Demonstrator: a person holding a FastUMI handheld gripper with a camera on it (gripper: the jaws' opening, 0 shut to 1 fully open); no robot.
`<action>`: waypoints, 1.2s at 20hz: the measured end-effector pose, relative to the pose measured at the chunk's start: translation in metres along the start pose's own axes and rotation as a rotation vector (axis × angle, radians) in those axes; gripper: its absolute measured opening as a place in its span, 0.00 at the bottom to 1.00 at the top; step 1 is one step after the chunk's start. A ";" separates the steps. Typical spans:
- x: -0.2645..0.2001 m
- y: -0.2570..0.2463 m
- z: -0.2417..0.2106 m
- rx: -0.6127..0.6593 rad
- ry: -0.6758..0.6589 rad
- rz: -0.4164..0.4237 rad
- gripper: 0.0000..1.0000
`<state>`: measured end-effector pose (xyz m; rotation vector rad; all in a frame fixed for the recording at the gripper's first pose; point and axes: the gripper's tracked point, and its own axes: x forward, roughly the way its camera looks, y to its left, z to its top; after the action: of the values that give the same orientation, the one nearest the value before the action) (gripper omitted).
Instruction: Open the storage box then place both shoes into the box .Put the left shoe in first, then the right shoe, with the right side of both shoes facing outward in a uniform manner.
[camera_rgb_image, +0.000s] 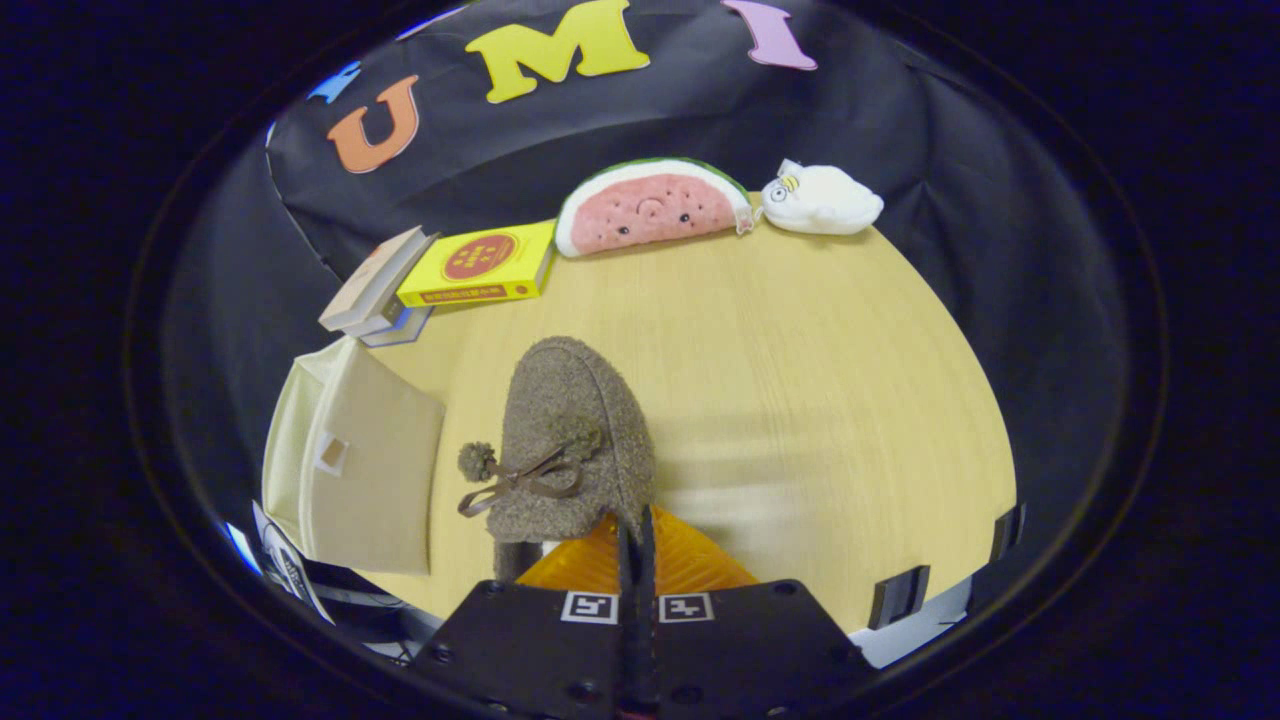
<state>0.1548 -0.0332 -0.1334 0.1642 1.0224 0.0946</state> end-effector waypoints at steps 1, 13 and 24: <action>-0.010 0.011 0.004 0.001 -0.014 0.010 0.00; -0.075 0.202 0.036 -0.065 -0.134 0.131 0.00; 0.009 0.305 -0.007 -0.123 -0.032 0.162 0.00</action>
<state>0.1526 0.2687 -0.0894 0.1359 0.9675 0.3006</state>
